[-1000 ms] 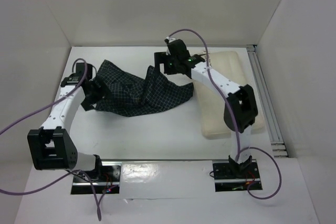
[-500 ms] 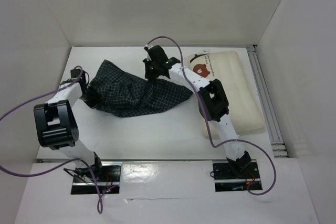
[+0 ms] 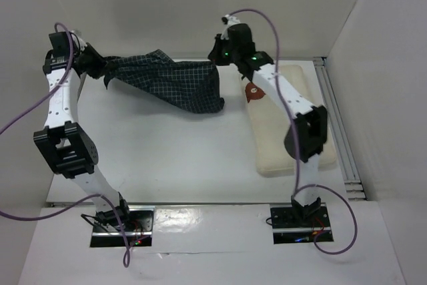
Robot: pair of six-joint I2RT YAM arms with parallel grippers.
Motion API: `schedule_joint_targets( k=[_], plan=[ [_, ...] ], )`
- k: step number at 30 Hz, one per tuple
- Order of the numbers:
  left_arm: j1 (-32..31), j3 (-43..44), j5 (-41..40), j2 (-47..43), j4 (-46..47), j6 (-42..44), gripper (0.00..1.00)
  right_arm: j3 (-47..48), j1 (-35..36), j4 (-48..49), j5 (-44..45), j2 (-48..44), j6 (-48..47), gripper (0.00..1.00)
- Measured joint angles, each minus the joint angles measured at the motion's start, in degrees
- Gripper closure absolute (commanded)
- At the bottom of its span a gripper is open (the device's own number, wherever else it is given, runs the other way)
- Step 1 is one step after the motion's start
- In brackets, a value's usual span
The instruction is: Put the pillow into the pillowcase
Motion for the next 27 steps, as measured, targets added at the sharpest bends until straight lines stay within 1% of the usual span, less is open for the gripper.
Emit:
schedule_joint_targets(
  k=[2, 4, 5, 6, 7, 8, 9, 10, 12, 13, 15, 16, 17, 18, 19, 20, 21, 22, 23, 26, 27],
  plan=[
    [0.13, 1.42, 2.73, -0.9, -0.22, 0.02, 1.0, -7.56, -0.96, 3.45, -1.62, -9.18, -0.11, 1.0],
    [0.04, -0.02, 3.87, -2.12, -0.66, 0.13, 1.0, -16.65, 0.96, 7.39, -2.62, -18.75, -1.14, 1.0],
    [0.13, -1.62, 4.02, -2.78, -0.87, 0.31, 0.98, -20.61, 2.54, 8.41, -3.08, -22.62, -1.62, 1.0],
    [0.37, -3.93, 3.96, -3.61, -0.85, 0.72, 0.89, -25.44, 4.66, 10.27, -3.45, -26.36, -2.21, 1.0],
    [0.72, -6.56, 3.8, -4.35, -1.29, 1.27, 0.75, -31.43, 7.26, 12.5, -3.56, -30.51, -2.78, 1.0],
    [1.07, -9.11, 3.72, -4.81, -1.68, 1.73, 0.41, -36.89, 9.92, 13.25, -3.56, -33.64, -2.82, 0.97],
    [1.42, -12.39, 3.3, -5.22, -1.53, 2.49, 0.26, -42.03, 12.61, 13.57, -3.37, -35.89, -2.67, 0.79],
    [1.77, -15.82, 2.69, -5.68, -1.11, 2.97, 0.17, -47.47, 15.5, 14.36, -2.84, -37.73, -2.12, 0.34],
    [2.43, -22.4, 1.75, -6.4, -1.55, 3.41, 0.11, -57.79, 19.89, 14.12, -1.22, -39.41, -0.52, 0.25],
    [2.64, -24.7, 1.38, -6.67, -2.05, 3.54, 0.11, -61.86, 21.31, 13.25, -0.28, -39.43, 0.74, 0.17],
    [2.49, -27.47, 0.72, -7.39, -3.04, 4.24, 0.11, -68.41, 22.49, 10.29, 1.68, -39.19, 2.58, 0.16],
    [1.97, -27.96, 0.39, -8.0, -3.48, 4.61, 0.16, -70.2, 22.43, 8.24, 3.39, -39.23, 3.78, 0.14],
    [0.94, -27.91, -0.11, -8.81, -3.65, 4.83, 0.19, -71.14, 22.27, 6.36, 5.35, -39.41, 4.81, 0.14],
    [-0.46, -27.61, -1.03, -9.81, -3.5, 5.46, 0.23, -71.34, 22.05, 5.07, 7.13, -39.78, 5.09, 0.18],
    [-2.64, -26.77, -2.51, -10.84, -3.56, 6.25, 0.26, -71.17, 21.64, 4.15, 9.07, -40.54, 5.27, 0.19],
    [-4.85, -25.88, -3.45, -11.58, -3.56, 6.97, 0.32, -70.51, 21.14, 3.17, 10.91, -41.51, 5.38, 0.26],
    [-7.82, -24.52, -5.2, -12.17, -3.54, 7.65, 0.32, -69.33, 20.52, 2.32, 12.66, -42.29, 5.2, 0.34],
    [-10.78, -23.19, -6.78, -12.46, -3.58, 8.72, 0.32, -67.71, 19.58, 1.66, 14.14, -42.91, 5.16, 0.45],
    [-13.51, -21.9, -8.15, -12.52, -3.45, 9.29, 0.33, -65.75, 18.45, 0.81, 15.58, -43.32, 4.79, 0.51],
    [-22.88, -18.8, -12.94, -11.04, -3.74, 10.91, 0.31, -57.79, 12.83, -1.07, 18.08, -43.25, 4.74, 0.66],
    [-25.83, -17.79, -14.49, -9.75, -4.2, 11.32, 0.3, -55.6, 10.93, -1.75, 18.16, -42.86, 4.83, 0.69]
  ],
)
